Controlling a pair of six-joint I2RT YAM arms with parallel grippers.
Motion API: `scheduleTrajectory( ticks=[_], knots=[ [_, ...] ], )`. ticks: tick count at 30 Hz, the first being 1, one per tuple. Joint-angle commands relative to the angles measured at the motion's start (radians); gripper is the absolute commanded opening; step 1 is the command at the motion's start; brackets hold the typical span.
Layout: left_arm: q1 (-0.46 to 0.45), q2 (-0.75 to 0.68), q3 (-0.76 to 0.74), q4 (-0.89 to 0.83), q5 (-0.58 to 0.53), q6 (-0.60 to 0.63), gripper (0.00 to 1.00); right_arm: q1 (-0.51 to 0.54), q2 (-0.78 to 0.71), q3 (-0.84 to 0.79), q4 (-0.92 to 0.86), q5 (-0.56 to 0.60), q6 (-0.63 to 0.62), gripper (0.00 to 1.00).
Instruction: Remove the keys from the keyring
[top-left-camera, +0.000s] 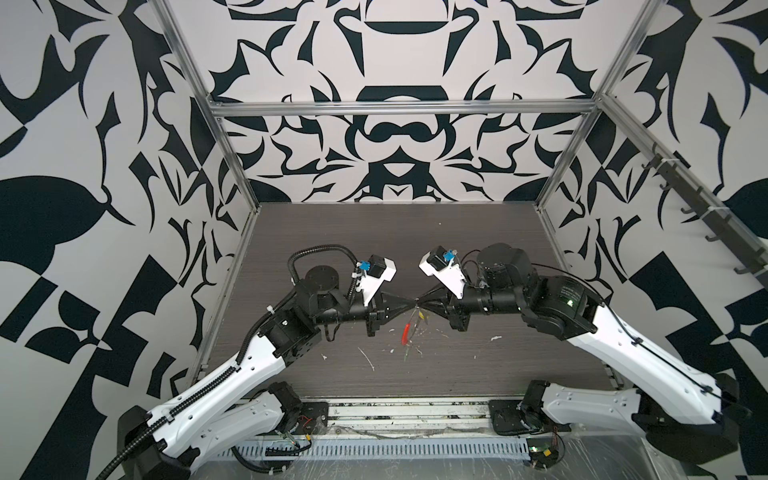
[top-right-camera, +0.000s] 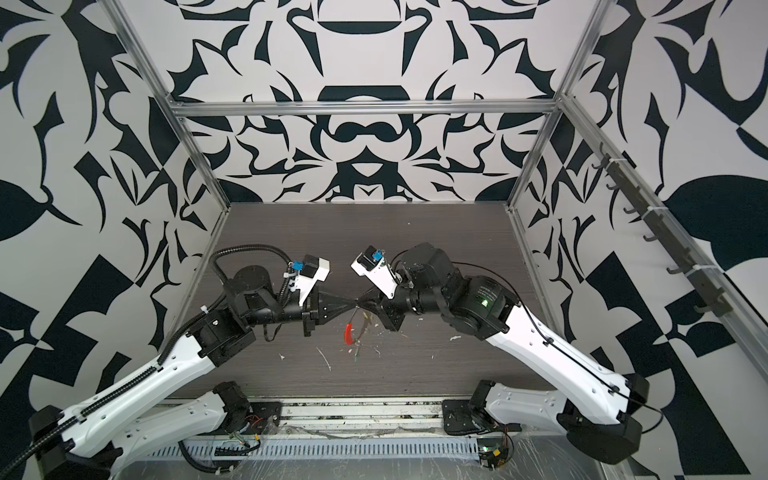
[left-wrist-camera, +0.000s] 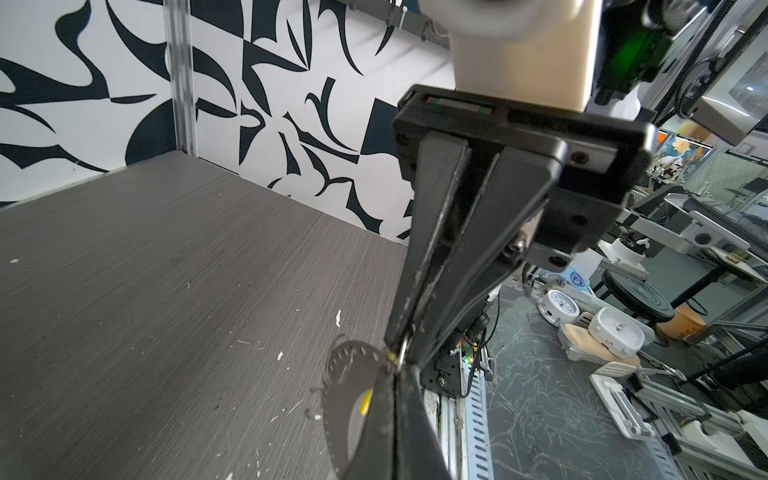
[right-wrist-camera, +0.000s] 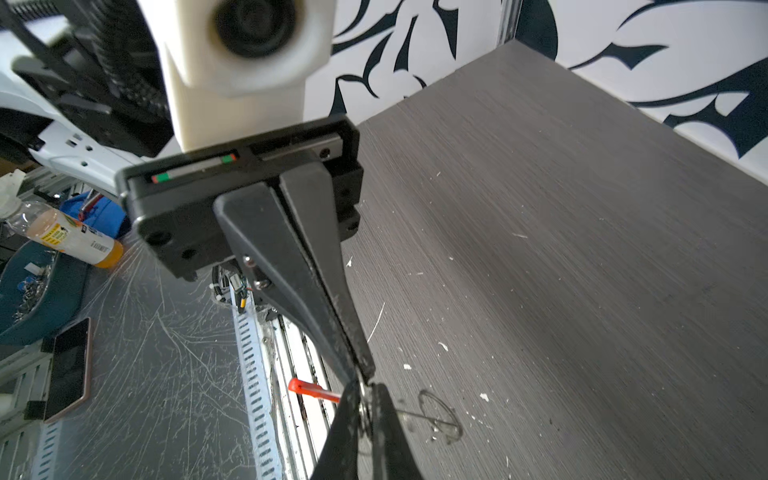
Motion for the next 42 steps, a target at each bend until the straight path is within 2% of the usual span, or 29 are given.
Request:
scheduleTrajectory(
  ticks=[1, 5, 11, 23, 32, 37, 42],
  knots=[
    [-0.001, -0.033, -0.021, 0.099, -0.037, -0.009, 0.00, 0.005, -0.073, -0.048, 0.169, 0.021, 0.031, 0.30],
    [-0.001, -0.056, -0.032, 0.128, -0.044, -0.018, 0.00, 0.006, -0.171, -0.166, 0.307, 0.058, 0.049, 0.36],
    [0.000, -0.084, -0.041, 0.173, -0.035, -0.033, 0.00, 0.006, -0.264, -0.309, 0.447, 0.054, 0.055, 0.36],
    [0.000, -0.084, -0.065, 0.270, -0.014, -0.086, 0.00, 0.009, -0.250, -0.401, 0.598, -0.015, 0.087, 0.36],
    [0.000, -0.083, -0.079, 0.306, -0.047, -0.101, 0.00, 0.021, -0.219, -0.399, 0.615, -0.047, 0.094, 0.18],
    [0.000, -0.078, -0.085, 0.334, -0.066, -0.116, 0.00, 0.030, -0.210, -0.401, 0.622, -0.049, 0.100, 0.00],
    [0.000, -0.081, -0.097, 0.378, -0.094, -0.136, 0.00, 0.043, -0.190, -0.400, 0.623, -0.047, 0.101, 0.00]
  ],
)
